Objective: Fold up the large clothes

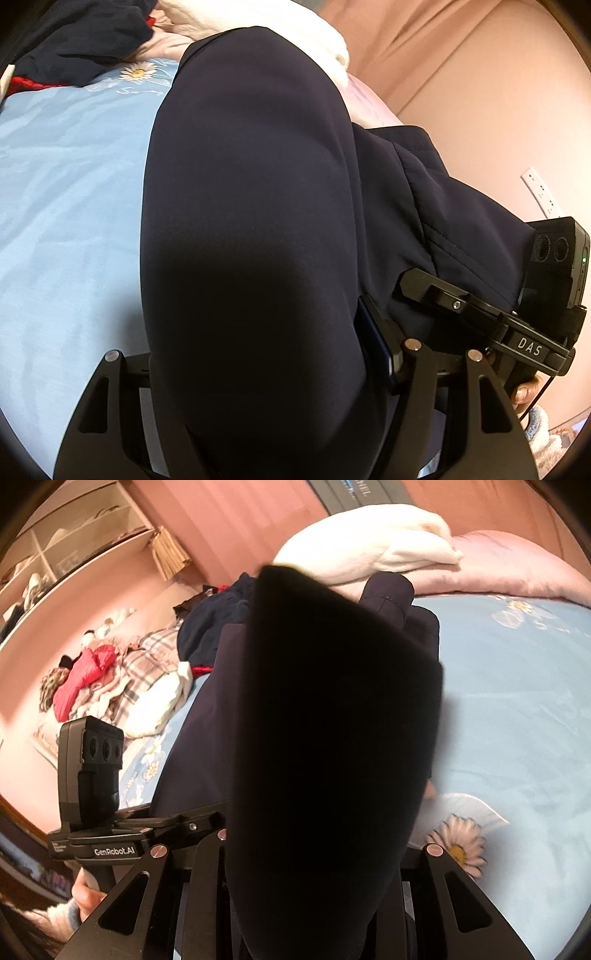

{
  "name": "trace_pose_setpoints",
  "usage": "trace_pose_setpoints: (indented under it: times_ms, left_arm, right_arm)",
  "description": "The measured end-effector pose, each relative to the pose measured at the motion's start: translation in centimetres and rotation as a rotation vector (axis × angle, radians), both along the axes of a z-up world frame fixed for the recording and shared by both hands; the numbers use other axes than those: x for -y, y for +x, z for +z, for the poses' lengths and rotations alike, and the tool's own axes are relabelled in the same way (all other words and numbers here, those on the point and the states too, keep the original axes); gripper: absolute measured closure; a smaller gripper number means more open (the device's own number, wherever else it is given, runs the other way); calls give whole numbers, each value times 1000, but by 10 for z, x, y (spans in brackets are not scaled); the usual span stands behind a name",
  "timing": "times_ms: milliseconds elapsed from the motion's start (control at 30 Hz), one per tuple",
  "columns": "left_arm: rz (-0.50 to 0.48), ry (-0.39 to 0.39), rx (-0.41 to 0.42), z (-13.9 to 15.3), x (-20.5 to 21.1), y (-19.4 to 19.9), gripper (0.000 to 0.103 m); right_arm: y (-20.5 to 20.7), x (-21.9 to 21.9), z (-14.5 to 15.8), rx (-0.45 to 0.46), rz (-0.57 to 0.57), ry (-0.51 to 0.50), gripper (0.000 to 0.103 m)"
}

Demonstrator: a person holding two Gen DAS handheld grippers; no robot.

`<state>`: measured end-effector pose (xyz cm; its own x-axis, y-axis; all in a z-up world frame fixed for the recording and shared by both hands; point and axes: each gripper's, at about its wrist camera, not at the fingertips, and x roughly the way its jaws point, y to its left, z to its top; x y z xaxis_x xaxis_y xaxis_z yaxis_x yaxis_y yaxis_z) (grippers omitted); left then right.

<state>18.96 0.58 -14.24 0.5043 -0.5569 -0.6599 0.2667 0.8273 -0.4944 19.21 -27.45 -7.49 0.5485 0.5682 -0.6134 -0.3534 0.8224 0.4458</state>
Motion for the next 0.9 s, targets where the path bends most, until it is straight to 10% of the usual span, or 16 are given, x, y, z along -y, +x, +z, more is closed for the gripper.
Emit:
trace_pose_setpoints:
  times_ms: [900]
  left_arm:
    - [96, 58, 11, -9, -38, 70, 35]
  right_arm:
    - [69, -60, -4, 31, 44, -43, 72]
